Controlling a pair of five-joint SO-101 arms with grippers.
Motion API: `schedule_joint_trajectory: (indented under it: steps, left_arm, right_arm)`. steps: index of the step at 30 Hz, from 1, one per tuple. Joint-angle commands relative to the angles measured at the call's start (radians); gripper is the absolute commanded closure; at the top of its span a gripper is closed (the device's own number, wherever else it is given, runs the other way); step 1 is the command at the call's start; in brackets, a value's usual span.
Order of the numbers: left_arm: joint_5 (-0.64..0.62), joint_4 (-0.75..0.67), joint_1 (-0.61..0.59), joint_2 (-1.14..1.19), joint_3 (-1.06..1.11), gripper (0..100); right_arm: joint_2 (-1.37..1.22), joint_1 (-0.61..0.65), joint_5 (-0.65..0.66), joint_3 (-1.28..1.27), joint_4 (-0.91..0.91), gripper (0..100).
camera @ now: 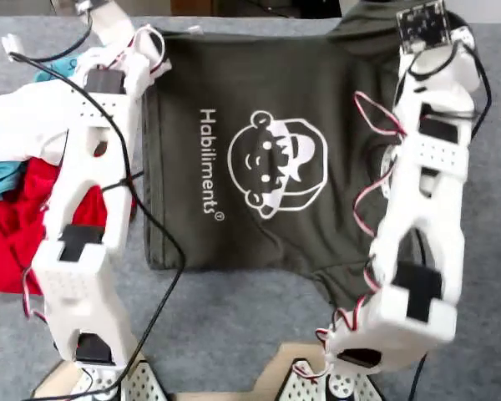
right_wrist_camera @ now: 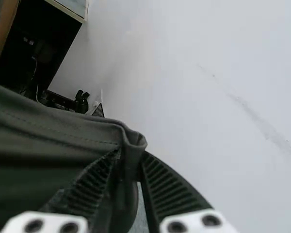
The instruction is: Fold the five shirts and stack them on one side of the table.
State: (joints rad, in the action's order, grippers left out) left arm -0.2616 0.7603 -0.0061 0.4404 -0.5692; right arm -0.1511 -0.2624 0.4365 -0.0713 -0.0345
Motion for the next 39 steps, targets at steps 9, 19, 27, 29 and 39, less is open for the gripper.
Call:
schedule_joint_trajectory:
  steps: [9, 19, 27, 29, 39]
  left_arm:
    - [0.005, 0.236, 0.000, 0.274, -0.608, 98]
    - [0.008, 0.445, -0.002, 0.328, -0.769, 98]
    - [0.008, 0.698, 0.020, 0.331, -0.764, 98]
    - [0.008, 0.749, 0.023, 0.331, -0.764, 98]
    - [0.008, 0.990, 0.098, 0.343, -0.756, 98]
  right_arm:
    - [-0.263, 0.005, -0.003, 0.585, 0.325, 99.4]
    - [-0.283, 0.002, 0.003, 0.762, 0.844, 99.4]
    - [-0.283, 0.002, 0.026, 0.931, 1.254, 99.4]
    - [-0.283, 0.004, 0.068, 0.974, 1.339, 99.4]
    - [-0.283, -0.019, 0.124, 1.115, 1.711, 99.4]
